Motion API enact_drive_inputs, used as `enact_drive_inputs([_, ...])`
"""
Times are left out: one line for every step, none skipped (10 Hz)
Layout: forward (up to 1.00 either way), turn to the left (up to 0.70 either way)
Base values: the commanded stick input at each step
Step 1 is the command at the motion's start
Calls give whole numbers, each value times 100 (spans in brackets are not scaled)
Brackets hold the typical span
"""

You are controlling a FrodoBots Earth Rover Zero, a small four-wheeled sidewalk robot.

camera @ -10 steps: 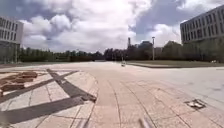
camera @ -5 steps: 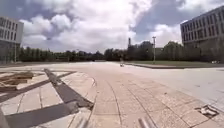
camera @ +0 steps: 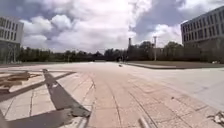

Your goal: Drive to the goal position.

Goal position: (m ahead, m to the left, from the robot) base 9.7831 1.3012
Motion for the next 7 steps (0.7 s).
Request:
enact_drive_inputs([50,0])
enact_drive_inputs([50,0])
enact_drive_inputs([50,0])
enact_drive_inputs([50,0])
enact_drive_inputs([50,0])
enact_drive_inputs([50,0])
enact_drive_inputs([50,0])
